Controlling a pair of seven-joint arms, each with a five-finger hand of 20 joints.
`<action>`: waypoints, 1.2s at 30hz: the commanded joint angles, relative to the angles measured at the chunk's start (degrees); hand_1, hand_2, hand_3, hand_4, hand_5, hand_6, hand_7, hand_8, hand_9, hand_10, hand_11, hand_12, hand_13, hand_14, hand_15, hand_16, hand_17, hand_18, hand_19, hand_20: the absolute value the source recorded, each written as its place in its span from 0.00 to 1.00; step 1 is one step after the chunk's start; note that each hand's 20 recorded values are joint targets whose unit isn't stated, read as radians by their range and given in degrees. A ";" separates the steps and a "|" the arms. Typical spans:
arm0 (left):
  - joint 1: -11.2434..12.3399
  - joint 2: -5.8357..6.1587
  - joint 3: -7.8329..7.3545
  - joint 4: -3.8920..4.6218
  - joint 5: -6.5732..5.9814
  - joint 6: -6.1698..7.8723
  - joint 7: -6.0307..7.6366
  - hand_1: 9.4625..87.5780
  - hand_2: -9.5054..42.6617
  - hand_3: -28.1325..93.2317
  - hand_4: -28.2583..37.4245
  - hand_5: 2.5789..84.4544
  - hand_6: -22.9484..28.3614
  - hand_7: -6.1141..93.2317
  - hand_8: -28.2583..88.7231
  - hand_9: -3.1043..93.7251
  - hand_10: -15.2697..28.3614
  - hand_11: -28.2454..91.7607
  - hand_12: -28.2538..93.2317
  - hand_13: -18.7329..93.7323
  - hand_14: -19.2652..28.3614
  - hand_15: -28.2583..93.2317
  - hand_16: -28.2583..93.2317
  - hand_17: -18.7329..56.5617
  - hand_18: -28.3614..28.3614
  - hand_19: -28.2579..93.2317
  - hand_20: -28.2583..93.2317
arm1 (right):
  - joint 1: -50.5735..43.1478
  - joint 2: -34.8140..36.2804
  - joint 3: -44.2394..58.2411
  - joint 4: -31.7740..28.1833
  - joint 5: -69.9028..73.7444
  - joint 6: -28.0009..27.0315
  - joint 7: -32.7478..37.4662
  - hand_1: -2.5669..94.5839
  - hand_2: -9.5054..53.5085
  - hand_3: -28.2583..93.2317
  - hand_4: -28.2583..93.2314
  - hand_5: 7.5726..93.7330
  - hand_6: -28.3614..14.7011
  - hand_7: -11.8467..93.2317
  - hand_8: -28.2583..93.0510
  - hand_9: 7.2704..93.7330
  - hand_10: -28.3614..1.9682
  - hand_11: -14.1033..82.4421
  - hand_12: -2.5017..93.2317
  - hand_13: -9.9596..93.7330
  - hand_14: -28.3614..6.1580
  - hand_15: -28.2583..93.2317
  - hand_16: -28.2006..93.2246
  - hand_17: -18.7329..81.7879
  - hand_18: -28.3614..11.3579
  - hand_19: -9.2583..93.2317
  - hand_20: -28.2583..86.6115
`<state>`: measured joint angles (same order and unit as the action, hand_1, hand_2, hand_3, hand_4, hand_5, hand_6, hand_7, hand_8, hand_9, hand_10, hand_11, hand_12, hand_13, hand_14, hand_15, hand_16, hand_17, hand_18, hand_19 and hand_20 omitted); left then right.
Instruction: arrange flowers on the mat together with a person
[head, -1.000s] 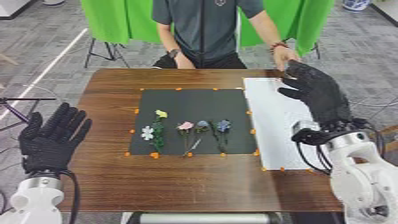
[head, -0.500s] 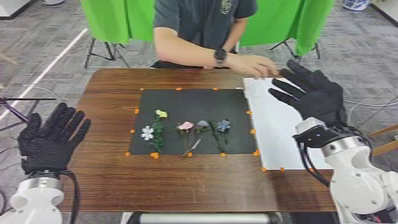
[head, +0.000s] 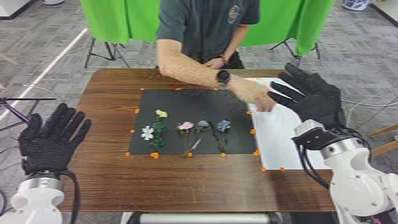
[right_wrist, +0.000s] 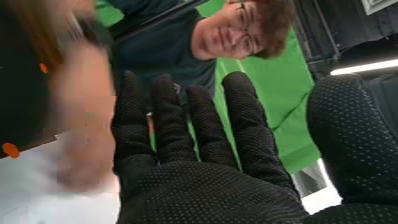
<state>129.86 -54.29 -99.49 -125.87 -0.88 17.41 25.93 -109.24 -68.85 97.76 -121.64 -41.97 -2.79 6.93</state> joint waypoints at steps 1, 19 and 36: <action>-0.08 -0.15 0.00 0.38 -0.03 0.21 -0.97 0.23 0.41 0.83 0.00 0.65 0.63 0.18 0.18 0.58 0.71 0.39 0.35 0.56 0.76 0.52 0.23 0.26 0.82 0.55 0.43 | -1.20 -0.39 0.28 -0.64 0.30 -0.37 0.07 0.25 0.30 0.88 0.02 0.37 0.54 0.26 0.14 0.30 0.44 0.22 0.16 0.38 0.36 0.40 0.38 0.29 0.23 0.54 0.39; 0.54 -0.01 -0.75 0.35 0.30 -0.94 -1.07 0.23 0.40 0.83 0.00 0.65 0.63 0.18 0.18 0.58 0.71 0.39 0.35 0.56 0.76 0.52 0.23 0.26 0.82 0.55 0.43 | -1.29 -0.79 -0.40 -0.38 0.32 -1.23 0.52 0.25 0.30 0.88 0.02 0.37 0.54 0.26 0.14 0.30 0.44 0.22 0.16 0.38 0.36 0.40 0.38 0.29 0.23 0.54 0.39; 1.92 -0.04 -2.03 -0.41 0.39 -0.67 -1.00 0.23 0.40 0.83 0.00 0.65 0.62 0.18 0.18 0.58 0.71 0.39 0.35 0.56 0.76 0.52 0.23 0.26 0.82 0.55 0.43 | -2.50 -2.28 0.20 -0.84 0.03 -3.05 1.87 0.25 0.30 0.87 0.02 0.38 0.54 0.26 0.14 0.30 0.44 0.21 0.16 0.38 0.36 0.40 0.38 0.28 0.23 0.54 0.39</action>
<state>131.03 -54.23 -101.45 -126.08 -0.79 17.15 25.49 -110.49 -70.20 97.61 -121.74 -41.81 -4.76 8.53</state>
